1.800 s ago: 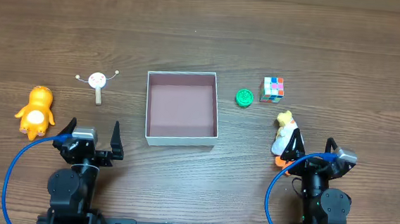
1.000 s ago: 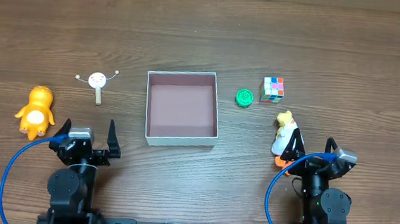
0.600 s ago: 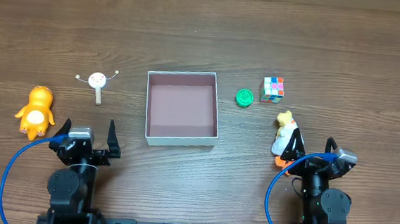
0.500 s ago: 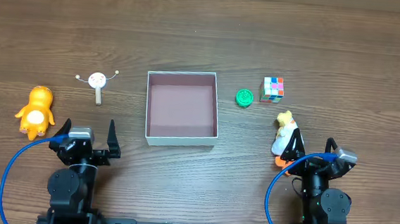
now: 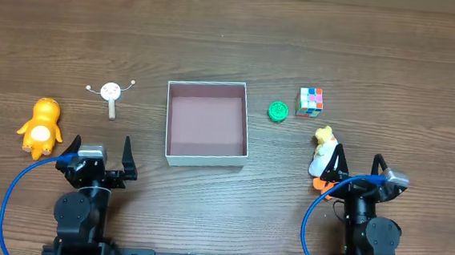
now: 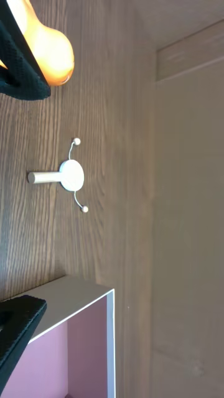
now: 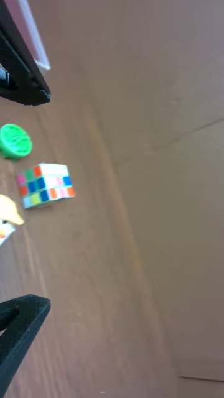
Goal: Pack container
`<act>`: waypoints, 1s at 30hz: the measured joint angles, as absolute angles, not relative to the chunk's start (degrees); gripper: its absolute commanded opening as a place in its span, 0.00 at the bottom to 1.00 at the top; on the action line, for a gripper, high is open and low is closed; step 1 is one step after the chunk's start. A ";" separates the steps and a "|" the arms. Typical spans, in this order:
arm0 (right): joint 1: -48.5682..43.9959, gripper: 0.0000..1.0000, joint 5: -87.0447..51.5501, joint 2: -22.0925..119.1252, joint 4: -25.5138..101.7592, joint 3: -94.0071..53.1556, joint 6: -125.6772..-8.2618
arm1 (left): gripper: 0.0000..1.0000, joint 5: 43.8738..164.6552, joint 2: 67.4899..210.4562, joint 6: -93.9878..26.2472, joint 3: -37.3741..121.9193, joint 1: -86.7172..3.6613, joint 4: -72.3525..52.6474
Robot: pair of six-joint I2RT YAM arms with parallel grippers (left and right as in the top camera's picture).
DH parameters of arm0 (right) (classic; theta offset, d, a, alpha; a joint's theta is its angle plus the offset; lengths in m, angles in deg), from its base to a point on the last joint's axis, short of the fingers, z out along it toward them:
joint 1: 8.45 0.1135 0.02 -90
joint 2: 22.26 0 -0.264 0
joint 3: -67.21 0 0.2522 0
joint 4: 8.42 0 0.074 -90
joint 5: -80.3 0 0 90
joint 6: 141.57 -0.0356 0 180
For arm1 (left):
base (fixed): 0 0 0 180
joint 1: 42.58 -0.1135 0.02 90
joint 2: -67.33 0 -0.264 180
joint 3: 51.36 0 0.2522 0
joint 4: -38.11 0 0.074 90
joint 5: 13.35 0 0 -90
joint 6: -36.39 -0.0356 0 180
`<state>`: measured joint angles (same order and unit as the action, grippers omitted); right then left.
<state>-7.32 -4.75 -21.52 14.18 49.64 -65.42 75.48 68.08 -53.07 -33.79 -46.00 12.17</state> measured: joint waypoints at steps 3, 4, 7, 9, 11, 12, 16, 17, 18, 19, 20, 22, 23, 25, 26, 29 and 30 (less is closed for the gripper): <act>-7.32 1.00 -7.59 -21.52 9.63 49.83 -65.46 | 1.00 75.48 68.08 -53.07 -33.79 -46.00 12.17; -7.32 1.00 -9.82 -21.52 9.37 49.83 -65.51 | 1.00 75.48 68.08 -53.07 -33.79 -46.00 12.17; -7.32 1.00 -12.91 -21.52 12.39 49.83 -68.54 | 1.00 75.48 68.08 -53.07 -33.79 -46.00 12.17; -7.32 1.00 -14.24 -21.52 12.52 49.83 -69.79 | 1.00 75.48 68.08 -53.07 -33.79 -46.00 12.17; -7.32 1.00 -14.50 -21.50 11.60 49.55 -69.48 | 1.00 75.48 68.08 -53.07 -33.81 -46.00 12.17; -7.32 1.00 -14.79 -20.91 11.93 48.35 -68.17 | 1.00 75.48 68.08 -53.07 -33.83 -46.00 12.17; -7.30 1.00 -14.85 -8.37 15.34 35.87 -59.93 | 1.00 75.48 68.08 -53.09 -33.83 -46.00 12.19; -7.30 1.00 -14.85 0.03 15.45 29.55 -58.53 | 1.00 75.48 68.08 -53.07 -33.83 -46.00 12.17; -7.28 1.00 -14.81 7.37 15.99 23.87 -57.68 | 1.00 75.46 68.06 -53.07 -33.83 -46.00 12.23; -7.28 1.00 -14.85 14.39 18.72 17.97 -57.29 | 1.00 75.44 67.99 -53.07 -33.83 -46.00 12.30; -7.28 1.00 -15.00 23.22 23.12 10.08 -56.85 | 1.00 75.37 67.93 -53.09 -33.86 -46.00 12.17; -7.28 1.00 -15.22 39.24 39.05 -6.32 -56.00 | 1.00 75.26 67.97 -53.09 -33.88 -46.00 12.28; -7.28 1.00 -15.22 50.56 52.38 -19.30 -54.73 | 1.00 75.26 67.95 -53.07 -33.92 -46.00 12.32; -7.28 1.00 -15.44 64.81 67.40 -36.52 -54.01 | 1.00 75.26 67.93 -53.07 -33.94 -46.00 12.39; -7.28 1.00 -15.70 68.77 69.59 -40.59 -53.96 | 1.00 75.28 67.93 -53.07 -33.94 -46.00 12.37; -7.28 1.00 -16.27 76.81 72.95 -43.41 -53.90 | 1.00 75.28 67.93 -53.07 -33.94 -46.00 12.34; -7.28 1.00 -15.33 78.60 73.65 -43.41 -53.92 | 1.00 75.28 67.93 -53.07 -33.94 -46.00 12.37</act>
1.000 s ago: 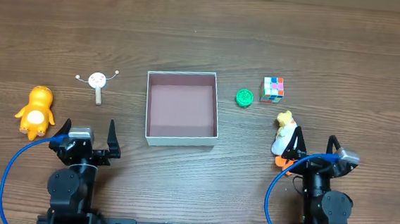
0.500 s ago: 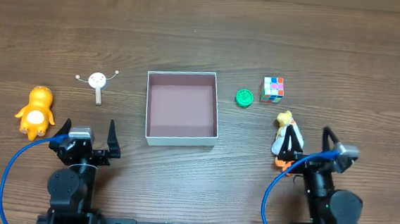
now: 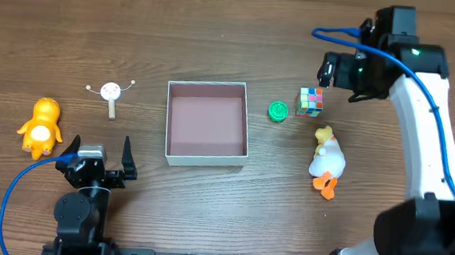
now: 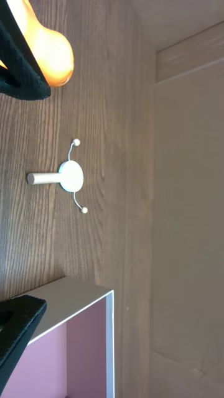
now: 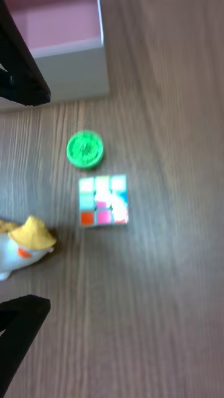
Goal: Pack container
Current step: 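Reach right gripper to the Rubik's cube and grasp it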
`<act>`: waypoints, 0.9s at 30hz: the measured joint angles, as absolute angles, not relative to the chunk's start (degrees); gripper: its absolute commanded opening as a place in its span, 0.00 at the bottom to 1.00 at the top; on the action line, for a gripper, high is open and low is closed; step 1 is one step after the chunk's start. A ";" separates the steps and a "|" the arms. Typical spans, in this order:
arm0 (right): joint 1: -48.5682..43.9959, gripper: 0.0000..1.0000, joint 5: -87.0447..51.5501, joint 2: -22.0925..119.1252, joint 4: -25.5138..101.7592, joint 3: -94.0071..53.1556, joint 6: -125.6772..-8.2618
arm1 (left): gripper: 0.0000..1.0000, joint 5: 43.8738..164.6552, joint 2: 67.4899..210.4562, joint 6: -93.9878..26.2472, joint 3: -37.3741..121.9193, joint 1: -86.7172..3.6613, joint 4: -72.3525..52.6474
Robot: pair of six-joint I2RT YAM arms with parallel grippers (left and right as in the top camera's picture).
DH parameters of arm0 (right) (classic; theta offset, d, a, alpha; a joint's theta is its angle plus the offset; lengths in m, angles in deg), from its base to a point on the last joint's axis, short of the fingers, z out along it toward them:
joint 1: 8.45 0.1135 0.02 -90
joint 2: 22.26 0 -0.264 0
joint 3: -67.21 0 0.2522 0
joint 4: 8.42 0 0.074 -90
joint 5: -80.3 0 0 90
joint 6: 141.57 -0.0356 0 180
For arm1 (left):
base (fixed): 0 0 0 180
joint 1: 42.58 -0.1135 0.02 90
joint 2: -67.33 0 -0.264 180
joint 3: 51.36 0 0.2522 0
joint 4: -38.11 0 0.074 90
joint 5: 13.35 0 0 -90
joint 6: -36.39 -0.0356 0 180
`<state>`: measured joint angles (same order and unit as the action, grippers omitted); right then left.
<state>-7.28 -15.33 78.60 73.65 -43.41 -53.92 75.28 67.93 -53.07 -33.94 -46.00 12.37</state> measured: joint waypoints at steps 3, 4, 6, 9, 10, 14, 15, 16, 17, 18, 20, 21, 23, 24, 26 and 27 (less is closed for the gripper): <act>-7.26 1.00 -12.60 81.03 72.82 -43.41 -54.21 | 1.00 75.28 67.93 -53.07 -33.94 -46.00 12.34; -7.11 1.00 -12.16 81.27 72.12 -43.41 -54.38 | 1.00 75.26 67.93 -53.07 -33.94 -46.00 12.34; -5.16 1.00 -9.21 82.36 70.74 -43.43 -55.17 | 1.00 75.26 67.93 -53.07 -33.94 -46.00 12.34; -0.46 1.00 -4.95 86.03 70.39 -43.67 -55.49 | 1.00 75.28 67.93 -53.07 -33.94 -46.00 12.34; 0.96 1.00 -4.34 87.76 70.42 -43.67 -55.54 | 1.00 75.26 67.93 -53.07 -33.94 -46.00 12.34; 1.13 1.00 -3.25 93.60 70.24 -43.74 -55.63 | 1.00 75.26 67.93 -53.07 -33.94 -46.00 12.34; 0.89 1.00 -3.18 94.73 70.00 -43.74 -55.65 | 1.00 75.28 67.93 -53.07 -33.94 -46.00 12.34; 0.72 1.00 -3.03 95.04 69.65 -43.74 -55.65 | 1.00 75.28 67.93 -53.07 -33.94 -46.00 12.37; 0.54 1.00 -2.96 95.15 68.93 -43.74 -55.67 | 1.00 75.26 67.93 -53.07 -33.94 -46.00 12.37; 0.46 1.00 -2.83 95.19 68.56 -43.74 -55.76 | 1.00 75.26 67.93 -53.07 -33.94 -46.00 12.34; 0.19 1.00 -2.81 95.80 67.82 -43.74 -56.11 | 1.00 75.28 67.93 -53.07 -33.94 -46.00 12.34; 0.17 1.00 -2.87 96.15 67.82 -43.74 -56.35 | 1.00 75.26 67.93 -53.07 -33.94 -46.00 12.34; 0.15 1.00 -3.84 97.62 67.60 -43.74 -56.96 | 1.00 75.28 67.93 -53.07 -33.94 -46.00 12.34; 0.11 1.00 -4.45 97.99 67.57 -43.74 -57.16 | 1.00 75.26 67.93 -53.07 -33.94 -46.00 12.34; -0.22 1.00 -5.08 98.30 67.88 -43.74 -57.33 | 1.00 75.26 67.93 -53.07 -33.94 -46.00 12.34; -0.61 1.00 -5.34 98.30 68.45 -43.71 -57.37 | 1.00 75.26 67.93 -53.07 -33.94 -46.00 12.34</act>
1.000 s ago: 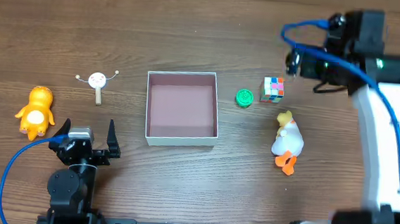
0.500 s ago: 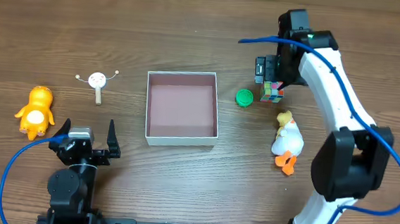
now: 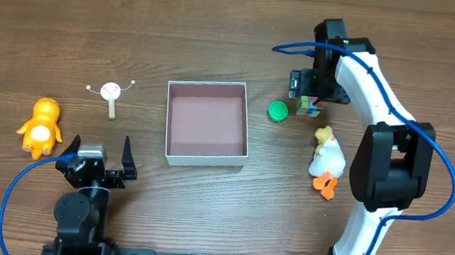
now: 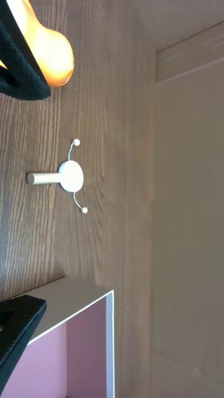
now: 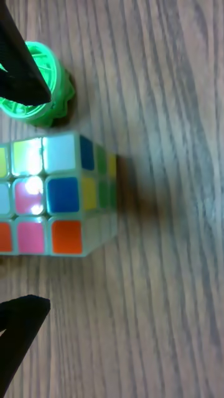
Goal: Pack container
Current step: 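Reach right gripper to the Rubik's cube and grasp it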
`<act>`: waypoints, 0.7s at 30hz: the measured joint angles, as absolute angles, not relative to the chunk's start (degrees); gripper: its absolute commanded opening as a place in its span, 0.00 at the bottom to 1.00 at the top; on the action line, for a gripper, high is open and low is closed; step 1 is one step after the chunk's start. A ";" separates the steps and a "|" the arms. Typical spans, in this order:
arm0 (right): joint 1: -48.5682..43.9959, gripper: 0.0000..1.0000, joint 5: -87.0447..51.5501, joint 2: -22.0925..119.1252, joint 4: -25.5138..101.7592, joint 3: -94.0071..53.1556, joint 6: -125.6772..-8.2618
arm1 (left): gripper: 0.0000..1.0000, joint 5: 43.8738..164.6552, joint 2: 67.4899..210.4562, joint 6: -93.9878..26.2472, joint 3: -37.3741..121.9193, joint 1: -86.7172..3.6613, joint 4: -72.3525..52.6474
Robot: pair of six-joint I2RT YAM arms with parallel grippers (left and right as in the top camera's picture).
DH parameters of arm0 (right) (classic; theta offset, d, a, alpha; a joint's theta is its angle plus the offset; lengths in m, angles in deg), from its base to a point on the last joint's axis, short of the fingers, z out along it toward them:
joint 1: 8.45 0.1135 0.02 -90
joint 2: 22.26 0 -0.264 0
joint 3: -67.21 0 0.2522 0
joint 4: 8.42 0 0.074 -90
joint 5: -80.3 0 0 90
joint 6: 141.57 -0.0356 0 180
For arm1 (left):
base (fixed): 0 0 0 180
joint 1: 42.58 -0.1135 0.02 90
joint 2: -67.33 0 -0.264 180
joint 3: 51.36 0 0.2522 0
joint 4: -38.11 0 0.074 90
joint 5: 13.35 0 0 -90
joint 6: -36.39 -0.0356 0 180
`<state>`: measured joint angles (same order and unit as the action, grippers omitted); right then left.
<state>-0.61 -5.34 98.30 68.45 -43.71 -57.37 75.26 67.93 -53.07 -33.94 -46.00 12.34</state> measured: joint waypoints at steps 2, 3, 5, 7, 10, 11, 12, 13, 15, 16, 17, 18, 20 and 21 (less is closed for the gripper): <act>-1.01 1.00 -5.47 98.30 68.30 -42.93 -57.35 | 1.00 75.28 67.93 -53.07 -33.94 -46.00 12.34; -1.29 1.00 -5.56 98.30 67.79 -42.08 -57.33 | 1.00 75.28 67.93 -53.07 -33.94 -46.00 12.34; -1.75 1.00 -5.82 98.30 67.62 -41.00 -57.35 | 1.00 75.28 67.93 -53.07 -33.94 -46.00 12.34; -2.06 1.00 -5.89 98.30 66.81 -40.85 -57.40 | 1.00 75.28 67.93 -53.07 -33.94 -46.00 12.34; -2.06 0.94 -5.89 98.30 66.29 -40.85 -57.40 | 1.00 75.28 67.93 -53.07 -33.94 -46.00 12.34; -2.03 0.91 -5.89 98.30 66.18 -40.83 -57.37 | 1.00 75.26 67.93 -53.07 -33.94 -46.00 12.34; -2.06 0.91 -5.91 98.30 66.20 -40.83 -57.64 | 1.00 75.28 67.93 -53.07 -33.94 -46.00 12.34; -2.06 0.92 -5.91 98.30 66.15 -40.83 -57.48 | 1.00 75.26 67.93 -53.07 -33.94 -46.00 12.34; -2.06 0.93 -6.76 98.30 66.04 -40.83 -57.57 | 1.00 75.26 67.93 -53.07 -33.94 -46.00 12.34; -2.03 0.93 -7.22 98.30 65.85 -40.83 -57.55 | 1.00 75.26 67.93 -53.07 -33.94 -46.00 12.34; -2.06 0.93 -7.49 98.30 65.78 -40.83 -57.57 | 1.00 75.28 67.93 -53.07 -33.94 -46.00 12.34; -2.06 0.93 -7.81 98.30 65.70 -40.83 -57.55 | 1.00 75.26 67.93 -53.07 -33.94 -46.00 12.34; -2.03 0.93 -8.05 98.30 64.84 -40.59 -57.57 | 1.00 75.26 67.93 -53.07 -33.94 -46.00 12.34; -2.03 0.93 -8.03 98.30 64.43 -40.06 -57.53 | 1.00 75.26 67.93 -53.07 -33.94 -46.00 12.34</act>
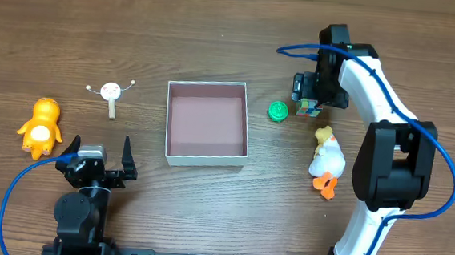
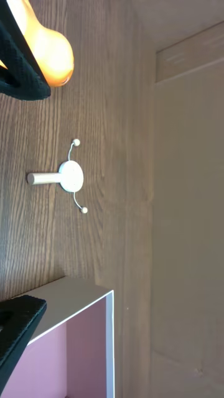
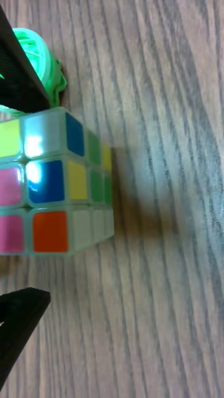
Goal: Pack container
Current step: 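Reach right gripper to the Rubik's cube and grasp it, then carry the cube left and release it inside the white box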
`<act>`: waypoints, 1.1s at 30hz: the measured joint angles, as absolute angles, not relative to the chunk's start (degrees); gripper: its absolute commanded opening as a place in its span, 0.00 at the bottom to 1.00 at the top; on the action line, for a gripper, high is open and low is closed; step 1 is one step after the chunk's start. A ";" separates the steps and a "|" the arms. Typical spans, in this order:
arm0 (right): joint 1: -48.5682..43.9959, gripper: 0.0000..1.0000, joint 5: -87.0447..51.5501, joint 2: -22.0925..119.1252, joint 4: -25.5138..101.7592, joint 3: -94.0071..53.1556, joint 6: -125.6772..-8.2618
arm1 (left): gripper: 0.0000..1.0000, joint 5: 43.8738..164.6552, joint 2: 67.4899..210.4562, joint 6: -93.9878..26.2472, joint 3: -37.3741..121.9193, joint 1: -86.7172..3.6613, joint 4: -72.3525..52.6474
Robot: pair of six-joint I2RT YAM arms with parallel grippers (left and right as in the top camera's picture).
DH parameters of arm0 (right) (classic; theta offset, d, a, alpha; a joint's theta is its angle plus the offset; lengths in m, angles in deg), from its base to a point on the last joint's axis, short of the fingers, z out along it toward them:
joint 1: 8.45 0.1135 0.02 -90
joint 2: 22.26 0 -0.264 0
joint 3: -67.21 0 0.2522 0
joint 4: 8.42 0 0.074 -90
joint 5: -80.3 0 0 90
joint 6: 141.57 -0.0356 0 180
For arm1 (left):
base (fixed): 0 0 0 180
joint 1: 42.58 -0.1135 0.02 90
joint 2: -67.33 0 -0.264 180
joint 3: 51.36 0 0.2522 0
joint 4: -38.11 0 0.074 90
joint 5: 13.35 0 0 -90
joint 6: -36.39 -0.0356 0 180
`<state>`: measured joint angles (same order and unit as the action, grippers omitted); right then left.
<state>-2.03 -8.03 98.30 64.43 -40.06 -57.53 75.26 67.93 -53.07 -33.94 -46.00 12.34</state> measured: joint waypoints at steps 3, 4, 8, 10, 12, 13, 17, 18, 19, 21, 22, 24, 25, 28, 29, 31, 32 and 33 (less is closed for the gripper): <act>-2.06 0.91 -8.05 98.30 63.82 -37.27 -57.48 | 1.00 75.28 67.93 -53.07 -33.94 -46.00 12.34; -2.06 0.89 -8.03 98.30 63.82 -37.00 -57.51 | 1.00 75.28 67.93 -53.07 -33.94 -46.00 12.34; -2.03 0.86 -8.01 98.30 63.29 -36.89 -57.31 | 1.00 75.28 67.93 -53.07 -33.94 -46.00 12.34; -2.03 0.84 -8.03 98.30 61.91 -36.89 -57.33 | 1.00 75.26 67.93 -53.07 -33.94 -46.00 12.34; -2.06 0.79 -8.03 98.30 61.39 -36.89 -57.33 | 1.00 75.26 67.93 -53.07 -33.94 -46.00 12.34; -2.03 0.73 -8.03 98.30 61.08 -36.89 -57.31 | 1.00 75.28 67.93 -53.07 -33.94 -46.00 12.34; -2.03 0.63 -8.25 98.30 60.67 -36.89 -57.24 | 1.00 75.28 67.93 -53.07 -33.94 -46.00 12.34; -2.06 0.60 -8.25 98.30 60.69 -36.89 -57.27 | 1.00 75.28 67.93 -53.07 -33.94 -46.00 12.34; -2.03 0.58 -8.23 98.30 60.65 -36.89 -57.29 | 1.00 75.26 67.93 -53.07 -33.94 -46.00 12.37; -2.03 0.54 -8.23 98.30 60.52 -36.89 -57.29 | 1.00 75.28 67.93 -53.07 -33.94 -46.00 12.34; -2.03 0.52 -8.18 98.30 60.34 -36.89 -57.31 | 1.00 75.28 67.93 -53.07 -33.94 -46.00 12.34; -2.03 0.50 -8.25 98.30 60.56 -36.92 -57.31 | 1.00 75.28 67.93 -53.07 -33.94 -46.00 12.34; -2.03 0.49 -8.25 98.30 61.45 -37.24 -57.31 | 1.00 75.26 67.93 -53.07 -33.94 -46.00 12.34; -2.03 0.44 -8.23 98.40 66.22 -40.79 -57.31 | 1.00 75.28 67.93 -53.07 -33.94 -46.00 12.34; -2.03 0.44 -8.25 98.54 68.78 -43.76 -57.29 | 1.00 75.26 67.93 -53.07 -33.94 -46.00 12.37; -2.01 0.44 -8.25 98.58 73.65 -50.93 -57.31 | 1.00 75.26 67.93 -53.07 -33.94 -46.00 12.37; -1.93 0.44 -8.23 98.58 75.62 -53.75 -57.31 | 1.00 75.28 67.93 -53.07 -33.94 -46.00 12.34; -1.71 0.44 -8.43 98.58 78.59 -57.48 -57.33 | 1.00 75.26 67.91 -53.07 -33.94 -46.00 12.37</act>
<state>-1.71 -8.43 98.58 78.59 -57.48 -57.33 75.26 67.91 -53.07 -33.94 -46.00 12.37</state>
